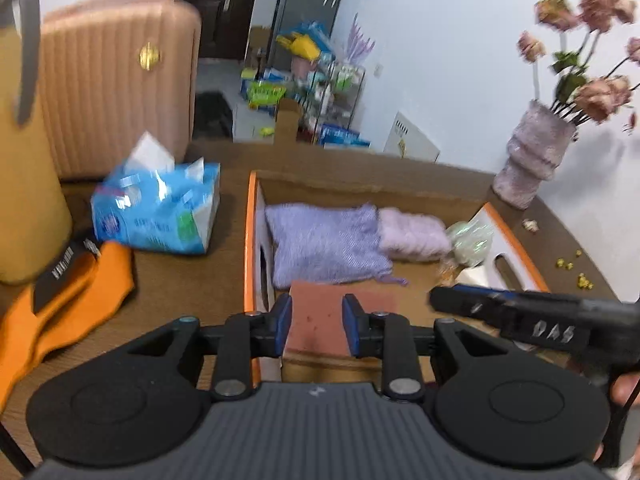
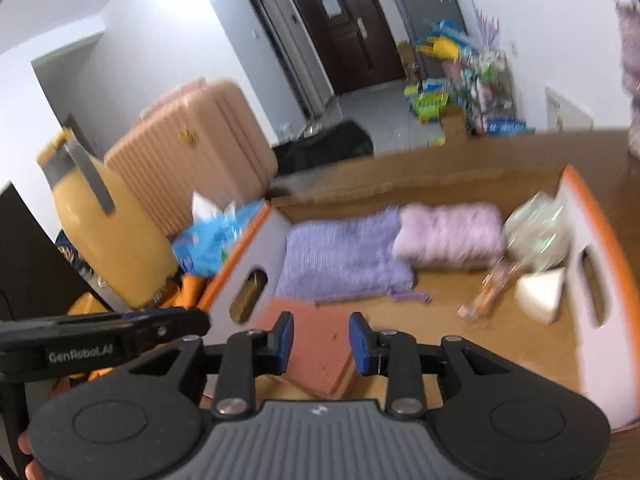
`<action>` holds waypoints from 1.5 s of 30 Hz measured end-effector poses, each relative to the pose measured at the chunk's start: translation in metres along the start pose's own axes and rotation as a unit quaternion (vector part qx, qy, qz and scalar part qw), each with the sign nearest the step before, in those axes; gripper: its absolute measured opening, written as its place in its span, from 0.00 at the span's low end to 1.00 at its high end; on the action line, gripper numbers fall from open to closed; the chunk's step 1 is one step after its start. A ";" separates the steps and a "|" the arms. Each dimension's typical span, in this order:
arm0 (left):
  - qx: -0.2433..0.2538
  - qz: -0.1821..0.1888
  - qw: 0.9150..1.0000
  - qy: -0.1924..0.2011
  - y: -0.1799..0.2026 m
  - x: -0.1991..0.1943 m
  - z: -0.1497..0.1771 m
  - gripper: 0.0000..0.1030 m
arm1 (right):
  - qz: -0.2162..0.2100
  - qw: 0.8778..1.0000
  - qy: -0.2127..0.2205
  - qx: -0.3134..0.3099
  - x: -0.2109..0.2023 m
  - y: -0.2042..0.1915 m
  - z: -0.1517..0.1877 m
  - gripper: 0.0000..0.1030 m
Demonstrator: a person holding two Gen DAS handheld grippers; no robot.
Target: Organize soft objects
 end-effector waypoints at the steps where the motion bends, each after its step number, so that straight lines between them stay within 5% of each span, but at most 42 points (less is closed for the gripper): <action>1: 0.004 -0.001 1.000 0.007 0.005 -0.009 -0.004 0.26 | 0.003 1.000 0.013 -0.002 -0.014 0.003 -0.007 0.30; 10: 0.068 -0.017 0.993 0.092 0.069 -0.113 -0.015 0.42 | 0.040 0.990 0.121 -0.051 -0.157 0.007 -0.036 0.45; 18: 0.110 -0.040 0.983 0.140 0.107 -0.174 0.012 0.72 | 0.062 0.982 0.167 -0.066 -0.230 0.009 -0.012 0.60; 22: 0.127 -0.057 0.973 0.186 0.114 -0.203 0.061 0.81 | 0.048 0.974 0.214 -0.066 -0.265 0.010 0.025 0.70; 29: 0.109 -0.015 0.974 0.200 0.119 -0.239 0.181 0.94 | 0.061 0.966 0.240 -0.073 -0.303 0.016 0.146 0.77; 33: 0.061 0.006 0.985 0.163 0.107 -0.241 0.226 0.94 | 0.077 0.973 0.212 -0.047 -0.308 0.028 0.207 0.77; 37: 0.054 -0.004 0.988 0.147 0.101 -0.234 0.230 0.94 | 0.066 0.980 0.184 -0.036 -0.306 0.030 0.230 0.77; 45: 0.057 0.015 0.991 0.122 0.106 -0.201 0.221 0.94 | 0.093 0.979 0.180 -0.029 -0.286 0.043 0.223 0.76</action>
Point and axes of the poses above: each gripper's, at about its wrist camera, not at the fingertips, and x roughly the way its jaws point, y to its right, z to its underside, the point moved 8 cm from there along x, roughly the way its jaws point, and after that the axes turned 13 degrees about z, right-handed, at the moved point
